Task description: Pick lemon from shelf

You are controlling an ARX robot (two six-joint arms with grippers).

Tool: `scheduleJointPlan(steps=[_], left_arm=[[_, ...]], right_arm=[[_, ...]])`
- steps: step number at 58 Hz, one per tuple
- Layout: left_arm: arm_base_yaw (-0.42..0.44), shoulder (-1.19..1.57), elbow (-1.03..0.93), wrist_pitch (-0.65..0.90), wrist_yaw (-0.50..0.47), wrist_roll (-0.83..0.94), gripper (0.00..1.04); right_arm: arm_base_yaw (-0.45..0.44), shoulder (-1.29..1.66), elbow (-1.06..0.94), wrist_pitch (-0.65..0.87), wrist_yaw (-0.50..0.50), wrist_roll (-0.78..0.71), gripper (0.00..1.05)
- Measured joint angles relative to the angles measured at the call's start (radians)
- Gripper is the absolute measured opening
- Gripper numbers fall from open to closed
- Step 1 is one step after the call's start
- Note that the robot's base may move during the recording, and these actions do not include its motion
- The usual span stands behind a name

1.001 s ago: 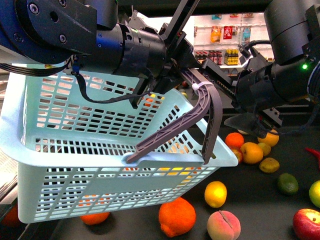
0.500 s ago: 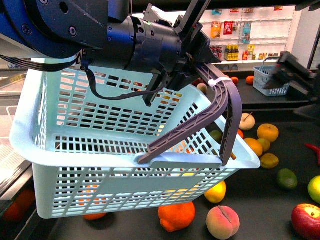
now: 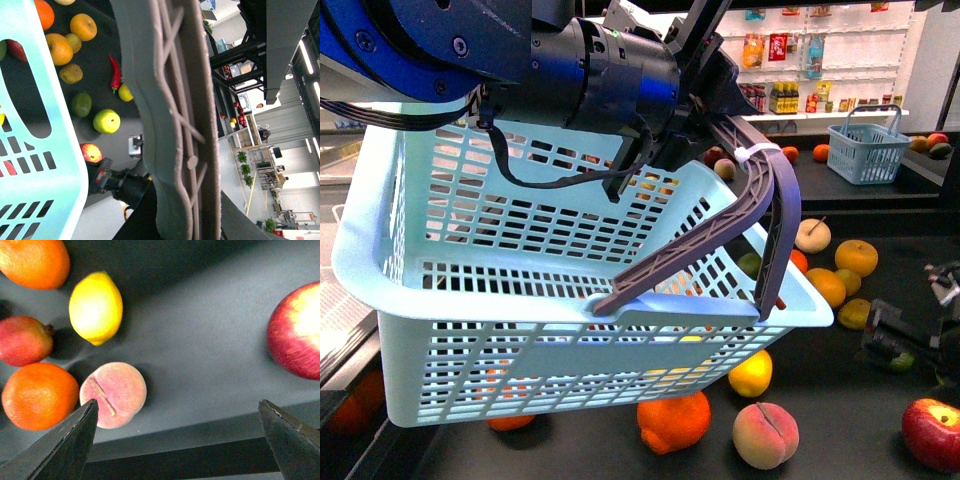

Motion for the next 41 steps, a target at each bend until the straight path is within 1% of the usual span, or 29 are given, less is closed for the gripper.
scheduleJointPlan(steps=[18,25,41], left_arm=[[0.000,0.000,0.000,0.000,-0.001,0.000,0.09],[0.000,0.000,0.000,0.000,0.000,0.000,0.09],[0.000,0.000,0.000,0.000,0.000,0.000,0.09]], right_arm=[[0.089,0.203,0.149,-0.009,0.042,-0.014,0.97],[0.124,0.302,0.270,-0.028,0.056,-0.032,0.97],[0.154,0.420,0.491,-0.063,0.068,-0.048,0.97]])
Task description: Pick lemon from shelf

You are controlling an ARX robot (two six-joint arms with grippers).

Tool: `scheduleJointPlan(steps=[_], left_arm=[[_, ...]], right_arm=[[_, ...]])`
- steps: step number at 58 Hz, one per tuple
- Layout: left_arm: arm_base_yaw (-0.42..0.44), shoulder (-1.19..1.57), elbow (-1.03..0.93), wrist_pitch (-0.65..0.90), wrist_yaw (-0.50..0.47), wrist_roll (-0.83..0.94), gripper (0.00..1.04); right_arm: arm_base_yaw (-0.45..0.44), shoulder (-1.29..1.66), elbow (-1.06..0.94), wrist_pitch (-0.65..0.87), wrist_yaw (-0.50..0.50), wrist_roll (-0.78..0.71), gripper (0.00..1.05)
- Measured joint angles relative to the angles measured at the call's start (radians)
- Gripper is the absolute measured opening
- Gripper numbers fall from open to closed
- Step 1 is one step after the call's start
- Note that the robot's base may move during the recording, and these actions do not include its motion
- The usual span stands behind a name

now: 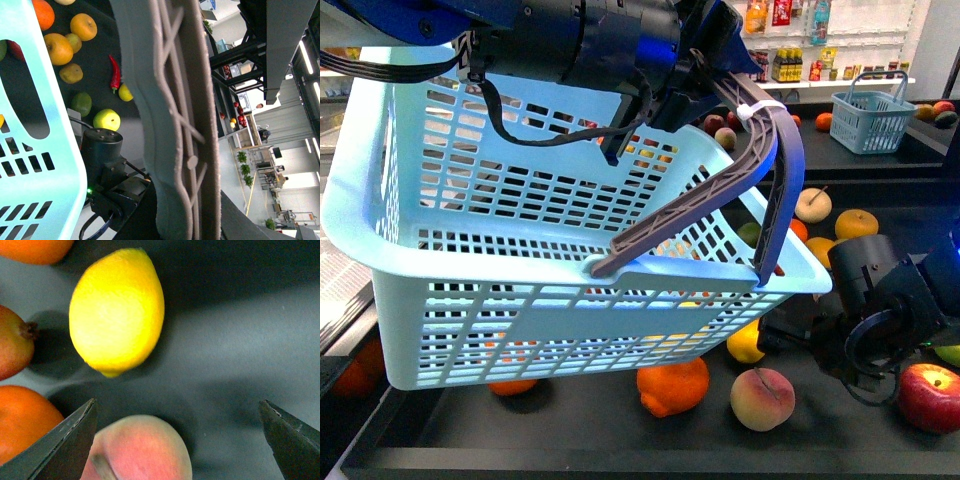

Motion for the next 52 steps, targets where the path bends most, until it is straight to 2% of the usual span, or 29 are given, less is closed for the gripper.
scheduleJointPlan(steps=[14,30,37,52], left_arm=[[0.000,0.000,0.000,0.000,0.000,0.000,0.09],[0.002,0.000,0.000,0.000,-0.014,0.012,0.09],[0.002,0.000,0.000,0.000,-0.013,0.011,0.09],[0.002,0.000,0.000,0.000,-0.007,0.006,0.09]], right_arm=[[0.034,0.075,0.159,-0.051,0.016,-0.116,0.97],[0.049,0.208,0.396,-0.122,0.022,-0.342,0.97],[0.043,0.262,0.486,-0.153,0.021,-0.372,0.97],[0.043,0.412,0.766,-0.300,0.026,-0.340,0.97]])
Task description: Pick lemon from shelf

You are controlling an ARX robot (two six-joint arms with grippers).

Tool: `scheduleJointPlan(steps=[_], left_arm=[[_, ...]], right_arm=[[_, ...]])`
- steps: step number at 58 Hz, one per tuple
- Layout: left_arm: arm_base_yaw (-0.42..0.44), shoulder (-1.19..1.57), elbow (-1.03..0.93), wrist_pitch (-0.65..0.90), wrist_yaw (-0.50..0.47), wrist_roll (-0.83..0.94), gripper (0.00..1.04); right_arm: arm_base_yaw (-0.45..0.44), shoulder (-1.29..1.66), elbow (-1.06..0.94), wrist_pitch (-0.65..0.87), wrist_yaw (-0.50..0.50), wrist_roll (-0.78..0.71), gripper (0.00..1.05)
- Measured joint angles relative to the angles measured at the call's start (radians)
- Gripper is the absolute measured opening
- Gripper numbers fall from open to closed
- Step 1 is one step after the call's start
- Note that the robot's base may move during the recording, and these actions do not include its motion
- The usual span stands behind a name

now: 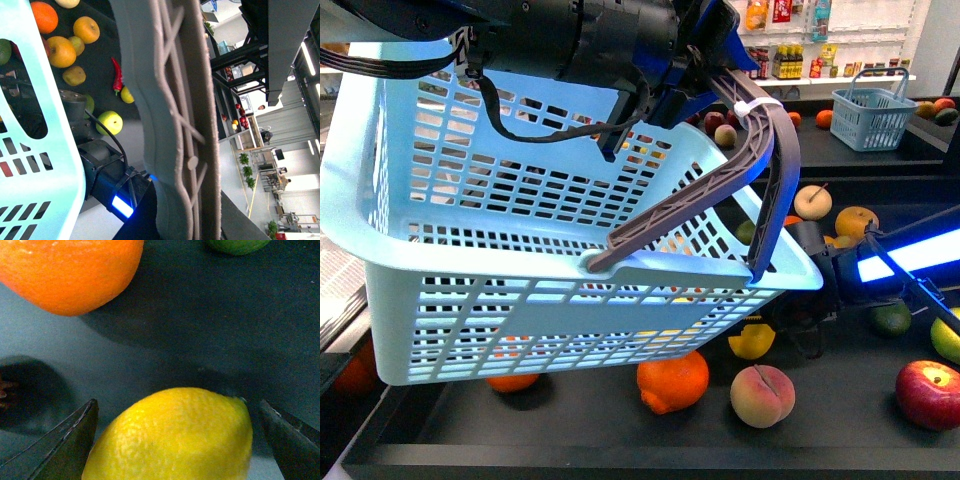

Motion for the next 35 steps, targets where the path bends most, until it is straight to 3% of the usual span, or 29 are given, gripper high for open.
scheduleJointPlan(steps=[21,29,31,35], left_arm=[[0.000,0.000,0.000,0.000,0.000,0.000,0.09],[0.000,0.000,0.000,0.000,0.000,0.000,0.09],[0.000,0.000,0.000,0.000,0.000,0.000,0.09],[0.000,0.000,0.000,0.000,0.000,0.001,0.09]], right_arm=[[0.013,0.196,0.388,-0.223,0.005,0.017,0.96],[0.013,0.240,0.467,-0.258,0.007,0.022,0.79],[0.013,0.240,0.478,-0.271,0.007,0.022,0.71],[0.010,0.210,0.427,-0.235,0.007,0.022,0.69]])
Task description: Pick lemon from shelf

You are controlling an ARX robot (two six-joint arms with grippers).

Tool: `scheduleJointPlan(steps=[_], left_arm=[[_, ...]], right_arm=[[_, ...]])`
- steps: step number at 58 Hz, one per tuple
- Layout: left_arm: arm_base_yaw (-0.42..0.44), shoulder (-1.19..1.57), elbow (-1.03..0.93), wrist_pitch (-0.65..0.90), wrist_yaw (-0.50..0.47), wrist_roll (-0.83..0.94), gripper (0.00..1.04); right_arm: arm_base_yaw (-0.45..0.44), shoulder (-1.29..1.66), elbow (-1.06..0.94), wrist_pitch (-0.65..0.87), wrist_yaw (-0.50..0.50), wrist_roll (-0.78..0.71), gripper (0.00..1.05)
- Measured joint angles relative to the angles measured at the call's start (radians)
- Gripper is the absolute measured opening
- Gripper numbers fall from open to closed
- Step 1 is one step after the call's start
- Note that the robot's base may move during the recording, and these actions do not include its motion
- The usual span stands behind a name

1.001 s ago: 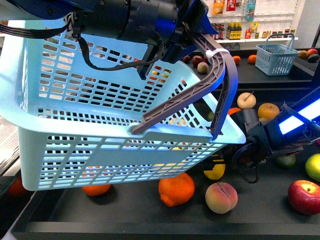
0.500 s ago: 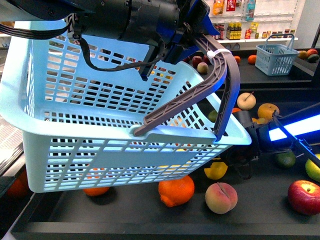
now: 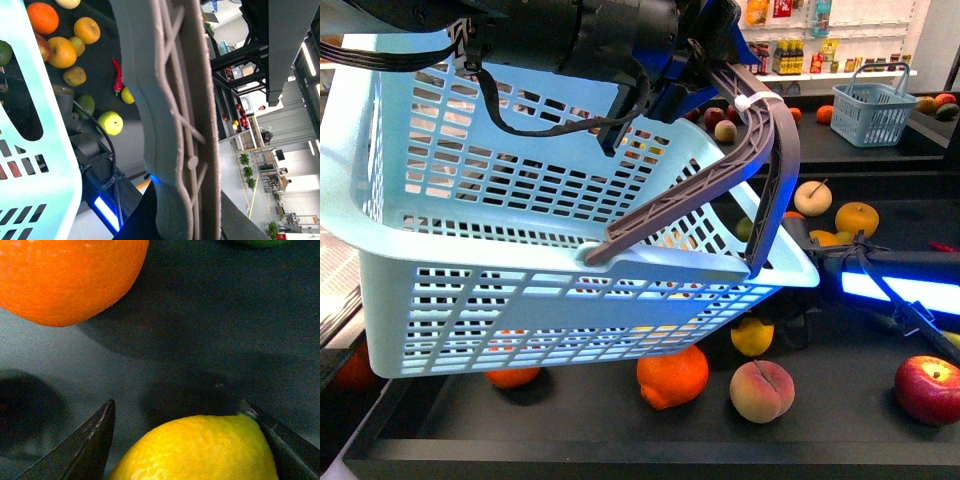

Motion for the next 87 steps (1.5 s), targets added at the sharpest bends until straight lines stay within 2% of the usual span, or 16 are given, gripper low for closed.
scheduleJointPlan(steps=[4,17,29,41,55,60,72,87], left_arm=[[0.000,0.000,0.000,0.000,0.000,-0.001,0.09],[0.001,-0.006,0.000,0.002,0.017,-0.017,0.09],[-0.002,-0.013,0.000,0.005,0.052,-0.046,0.09],[-0.010,-0.013,0.001,0.007,0.071,-0.082,0.09],[-0.015,-0.018,0.008,0.008,0.081,-0.119,0.10],[-0.017,-0.013,0.008,0.008,0.042,-0.072,0.10],[0.005,-0.006,0.005,0.006,-0.022,-0.007,0.09],[0.005,-0.006,0.005,0.006,0.007,0.000,0.09]], right_arm=[[-0.005,-0.071,-0.128,0.069,0.000,0.000,0.65],[-0.038,-0.317,-0.523,0.236,0.008,-0.001,0.64],[-0.108,-0.537,-0.879,0.369,0.011,-0.024,0.64],[-0.187,-0.728,-1.142,0.441,0.017,-0.064,0.63],[-0.235,-0.869,-1.358,0.491,-0.016,-0.137,0.63],[-0.241,-0.888,-1.426,0.514,-0.018,-0.162,0.63],[-0.261,-0.900,-1.489,0.552,0.005,-0.220,0.63],[-0.274,-0.926,-1.498,0.558,-0.003,-0.188,0.63]])
